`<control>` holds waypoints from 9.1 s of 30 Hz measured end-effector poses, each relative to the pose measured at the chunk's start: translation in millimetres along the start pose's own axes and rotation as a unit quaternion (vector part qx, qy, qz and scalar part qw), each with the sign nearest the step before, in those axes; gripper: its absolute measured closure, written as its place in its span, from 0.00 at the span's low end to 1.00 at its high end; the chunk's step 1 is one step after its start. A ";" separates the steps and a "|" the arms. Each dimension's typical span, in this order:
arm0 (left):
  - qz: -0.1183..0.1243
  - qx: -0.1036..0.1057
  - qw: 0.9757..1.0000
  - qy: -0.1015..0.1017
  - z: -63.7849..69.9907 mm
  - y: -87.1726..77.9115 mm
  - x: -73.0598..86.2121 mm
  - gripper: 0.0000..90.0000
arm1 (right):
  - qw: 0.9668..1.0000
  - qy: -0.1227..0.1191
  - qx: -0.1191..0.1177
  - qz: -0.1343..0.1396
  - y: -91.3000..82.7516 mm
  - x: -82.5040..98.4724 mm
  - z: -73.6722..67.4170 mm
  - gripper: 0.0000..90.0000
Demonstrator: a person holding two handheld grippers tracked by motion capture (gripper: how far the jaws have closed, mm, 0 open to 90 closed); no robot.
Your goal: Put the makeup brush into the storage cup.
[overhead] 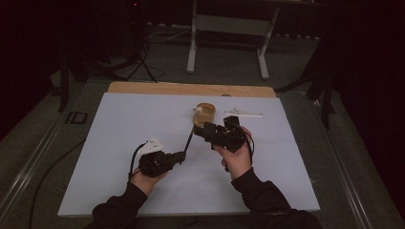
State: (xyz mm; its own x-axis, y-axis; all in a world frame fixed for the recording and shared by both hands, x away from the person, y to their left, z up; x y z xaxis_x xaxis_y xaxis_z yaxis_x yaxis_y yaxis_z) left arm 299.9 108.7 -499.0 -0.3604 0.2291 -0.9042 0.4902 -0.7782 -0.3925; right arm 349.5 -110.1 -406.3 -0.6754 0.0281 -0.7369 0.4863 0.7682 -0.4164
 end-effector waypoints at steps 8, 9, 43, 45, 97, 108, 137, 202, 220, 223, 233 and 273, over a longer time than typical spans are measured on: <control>-0.002 0.013 1.000 -0.003 2.3 2.3 0.2 0.96 | 1.000 0.018 -0.005 -0.013 11.3 5.2 3.1 0.70; -0.004 0.014 1.000 -0.001 3.1 3.0 0.1 0.96 | 1.000 0.024 -0.009 -0.015 13.5 5.6 3.1 0.75; -0.017 0.022 1.000 0.011 6.2 2.4 -4.3 0.56 | 0.996 -0.065 -0.059 -0.014 3.5 1.0 -9.3 0.94; -0.021 0.014 1.000 0.015 6.0 1.8 -4.7 0.50 | 0.995 -0.080 -0.057 -0.014 0.1 1.1 -9.5 0.94; -0.041 0.011 0.998 0.050 11.5 5.3 -2.9 0.04 | 0.975 -0.204 0.032 0.082 -47.6 -75.6 14.0 0.94; -0.044 0.007 0.997 0.060 13.1 5.6 -1.9 0.04 | 0.974 -0.197 0.042 0.103 -43.6 -104.9 18.6 0.94; -0.042 0.007 0.997 0.057 13.5 3.2 -0.7 0.04 | 0.974 -0.186 0.074 0.107 18.7 -130.9 65.5 0.93; -0.031 0.023 0.997 0.067 16.1 5.5 3.0 0.02 | 0.991 -0.133 0.032 0.005 48.9 -71.8 95.7 0.16; -0.023 0.056 0.994 0.087 18.0 4.3 -4.5 0.02 | 0.985 -0.170 -0.028 -0.022 6.9 -40.6 72.7 0.16; -0.022 0.055 0.994 0.091 16.0 1.3 -7.0 0.02 | 0.983 -0.174 -0.042 -0.025 -3.9 -31.7 67.7 0.16; -0.019 0.059 0.992 0.110 8.9 -20.4 -7.6 0.02 | 0.979 -0.187 -0.075 -0.029 -25.0 -9.5 61.7 0.17; -0.001 0.014 0.997 0.080 -20.7 -92.6 38.7 0.03 | 0.982 -0.176 -0.073 -0.018 -97.2 66.4 105.9 0.16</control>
State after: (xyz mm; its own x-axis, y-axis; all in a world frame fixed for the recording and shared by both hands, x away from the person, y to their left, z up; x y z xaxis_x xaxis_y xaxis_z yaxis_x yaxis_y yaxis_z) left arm 257.0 201.7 -501.2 -0.2283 0.3194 -0.9197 0.4664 -0.7934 -0.3913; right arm 316.1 -250.6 -471.2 -0.4456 -0.2032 -0.8719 0.3636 0.8489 -0.3837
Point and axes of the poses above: each handheld gripper's, and its own axes: y roughly forward along the jaws, x roughly out of its underside, z roughly to its right, the point moved 2 cm from there along y, roughly forward along the jaws, and after that the axes turned 8 degrees about y, right-handed, at the moved point
